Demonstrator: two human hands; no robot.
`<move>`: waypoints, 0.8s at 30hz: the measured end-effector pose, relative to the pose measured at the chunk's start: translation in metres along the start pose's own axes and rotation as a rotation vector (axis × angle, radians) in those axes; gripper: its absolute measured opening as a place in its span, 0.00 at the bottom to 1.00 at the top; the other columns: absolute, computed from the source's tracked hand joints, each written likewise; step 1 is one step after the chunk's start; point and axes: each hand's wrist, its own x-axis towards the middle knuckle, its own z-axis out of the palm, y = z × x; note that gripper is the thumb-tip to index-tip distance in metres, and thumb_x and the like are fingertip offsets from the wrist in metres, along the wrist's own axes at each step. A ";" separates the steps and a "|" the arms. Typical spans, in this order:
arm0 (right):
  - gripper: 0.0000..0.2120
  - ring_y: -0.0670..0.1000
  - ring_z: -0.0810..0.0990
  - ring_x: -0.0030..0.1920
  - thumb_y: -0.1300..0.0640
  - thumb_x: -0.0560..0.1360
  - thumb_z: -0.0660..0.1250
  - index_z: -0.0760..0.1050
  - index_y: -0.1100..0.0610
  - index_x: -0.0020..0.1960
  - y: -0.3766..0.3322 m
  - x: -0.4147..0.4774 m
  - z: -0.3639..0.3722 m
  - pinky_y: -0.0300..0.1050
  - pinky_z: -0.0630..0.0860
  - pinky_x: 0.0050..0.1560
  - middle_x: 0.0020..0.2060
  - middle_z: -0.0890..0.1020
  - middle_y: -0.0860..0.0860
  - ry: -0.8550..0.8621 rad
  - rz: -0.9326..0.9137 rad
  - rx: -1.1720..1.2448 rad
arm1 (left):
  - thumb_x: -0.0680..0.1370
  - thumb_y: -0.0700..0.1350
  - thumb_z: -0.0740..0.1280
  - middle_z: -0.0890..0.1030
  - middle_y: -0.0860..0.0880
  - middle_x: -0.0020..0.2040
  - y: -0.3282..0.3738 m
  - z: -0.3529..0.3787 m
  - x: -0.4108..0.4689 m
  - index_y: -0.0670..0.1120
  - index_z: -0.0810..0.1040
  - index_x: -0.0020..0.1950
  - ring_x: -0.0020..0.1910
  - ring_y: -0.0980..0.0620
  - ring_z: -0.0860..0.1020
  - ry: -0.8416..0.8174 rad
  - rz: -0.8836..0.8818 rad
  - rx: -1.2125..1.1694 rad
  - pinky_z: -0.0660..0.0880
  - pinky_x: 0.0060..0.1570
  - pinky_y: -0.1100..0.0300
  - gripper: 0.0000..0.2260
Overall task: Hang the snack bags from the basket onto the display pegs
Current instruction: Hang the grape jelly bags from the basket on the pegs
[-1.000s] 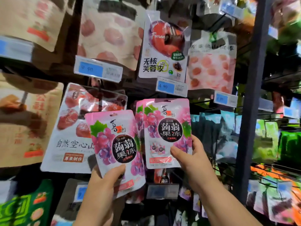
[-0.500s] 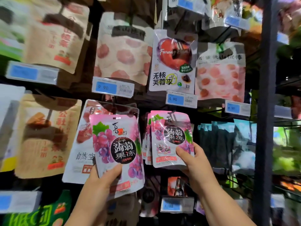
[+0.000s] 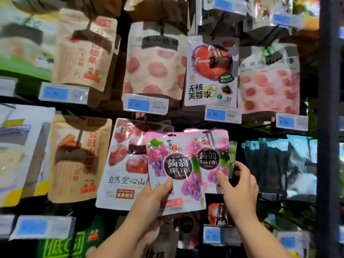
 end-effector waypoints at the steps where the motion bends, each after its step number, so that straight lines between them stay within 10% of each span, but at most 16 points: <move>1: 0.20 0.52 0.69 0.64 0.40 0.76 0.67 0.73 0.47 0.63 -0.006 -0.006 -0.005 0.50 0.66 0.60 0.58 0.76 0.48 -0.002 -0.070 0.016 | 0.75 0.44 0.68 0.86 0.40 0.45 -0.002 0.003 0.001 0.42 0.80 0.55 0.39 0.44 0.85 -0.009 -0.009 0.005 0.81 0.35 0.53 0.11; 4: 0.10 0.44 0.78 0.53 0.37 0.76 0.65 0.77 0.42 0.49 -0.021 -0.020 -0.013 0.48 0.75 0.54 0.48 0.81 0.40 -0.189 -0.144 0.168 | 0.78 0.44 0.67 0.85 0.40 0.47 -0.009 0.014 0.003 0.45 0.79 0.56 0.43 0.42 0.84 -0.042 -0.026 0.012 0.81 0.39 0.51 0.08; 10: 0.21 0.46 0.83 0.52 0.33 0.69 0.69 0.71 0.33 0.60 -0.019 -0.022 -0.024 0.53 0.78 0.59 0.52 0.84 0.50 -0.387 0.023 0.363 | 0.79 0.47 0.67 0.86 0.44 0.45 -0.014 0.041 0.011 0.48 0.79 0.57 0.38 0.50 0.85 -0.089 -0.060 0.051 0.81 0.36 0.55 0.08; 15: 0.37 0.47 0.81 0.61 0.26 0.59 0.73 0.66 0.31 0.65 -0.014 -0.018 -0.032 0.56 0.75 0.65 0.60 0.82 0.46 -0.344 0.029 0.432 | 0.78 0.49 0.69 0.86 0.48 0.48 -0.020 0.054 0.023 0.51 0.78 0.60 0.47 0.49 0.84 -0.093 0.021 0.146 0.80 0.46 0.53 0.11; 24: 0.30 0.45 0.84 0.52 0.39 0.67 0.69 0.66 0.39 0.68 -0.012 -0.010 -0.036 0.54 0.77 0.61 0.48 0.86 0.44 -0.228 0.021 0.385 | 0.80 0.46 0.66 0.86 0.46 0.49 -0.019 0.069 0.031 0.48 0.79 0.60 0.48 0.47 0.85 -0.159 0.046 0.186 0.80 0.39 0.59 0.09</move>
